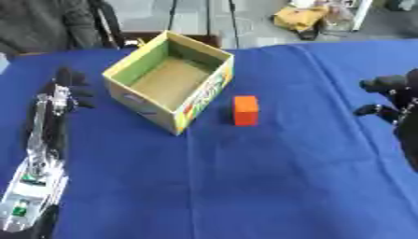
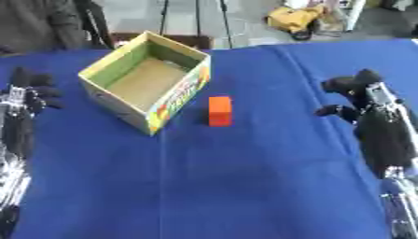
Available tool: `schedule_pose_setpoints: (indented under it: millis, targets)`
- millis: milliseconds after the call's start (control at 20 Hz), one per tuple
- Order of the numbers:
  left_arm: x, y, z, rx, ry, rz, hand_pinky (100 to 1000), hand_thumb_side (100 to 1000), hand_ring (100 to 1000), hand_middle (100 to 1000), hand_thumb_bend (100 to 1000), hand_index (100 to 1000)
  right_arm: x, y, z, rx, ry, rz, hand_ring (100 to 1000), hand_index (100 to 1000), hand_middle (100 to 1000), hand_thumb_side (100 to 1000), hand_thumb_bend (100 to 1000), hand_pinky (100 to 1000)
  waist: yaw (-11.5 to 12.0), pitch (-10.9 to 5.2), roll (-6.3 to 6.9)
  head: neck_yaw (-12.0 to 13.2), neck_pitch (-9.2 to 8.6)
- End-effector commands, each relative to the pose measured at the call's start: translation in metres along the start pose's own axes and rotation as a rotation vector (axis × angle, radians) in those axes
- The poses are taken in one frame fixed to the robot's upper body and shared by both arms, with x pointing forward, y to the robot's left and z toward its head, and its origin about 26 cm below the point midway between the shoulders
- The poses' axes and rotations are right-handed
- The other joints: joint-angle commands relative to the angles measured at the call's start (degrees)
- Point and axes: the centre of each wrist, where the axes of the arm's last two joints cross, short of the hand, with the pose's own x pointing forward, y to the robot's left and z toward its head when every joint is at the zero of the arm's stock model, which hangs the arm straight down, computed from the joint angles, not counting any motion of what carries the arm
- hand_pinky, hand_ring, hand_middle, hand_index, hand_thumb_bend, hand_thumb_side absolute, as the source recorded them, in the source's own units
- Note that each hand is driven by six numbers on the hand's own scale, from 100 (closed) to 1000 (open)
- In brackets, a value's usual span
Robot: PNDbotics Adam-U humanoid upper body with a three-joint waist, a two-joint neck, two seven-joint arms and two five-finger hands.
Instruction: Pick up objects on the table and place them in the box.
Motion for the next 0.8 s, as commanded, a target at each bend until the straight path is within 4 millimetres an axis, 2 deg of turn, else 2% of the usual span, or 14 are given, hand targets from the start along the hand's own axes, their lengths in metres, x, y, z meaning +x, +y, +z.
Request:
schedule_pose_setpoints:
  millis: [50, 450, 800]
  targets:
    - [0.008, 0.004, -0.004, 0.004, -0.03, -0.006, 518, 840, 586, 594, 621, 695, 0.01, -0.003, -0.002, 0.014, -0.031, 0.031, 845, 670, 598, 763, 100, 561, -0.01, -0.87, -0.06, 0.06, -0.3]
    - [0.008, 0.003, -0.004, -0.004, -0.029, -0.006, 518, 840, 586, 594, 622, 695, 0.03, -0.011, -0.012, 0.087, -0.078, 0.114, 849, 678, 602, 737, 100, 563, 0.61, -0.92, -0.25, -0.26, -0.25]
    - [0.008, -0.001, -0.005, -0.028, -0.032, 0.0, 518, 840, 586, 593, 622, 695, 0.059, -0.027, -0.038, 0.227, -0.139, 0.348, 872, 726, 644, 680, 100, 582, 2.03, -0.96, -0.47, -1.12, -0.06]
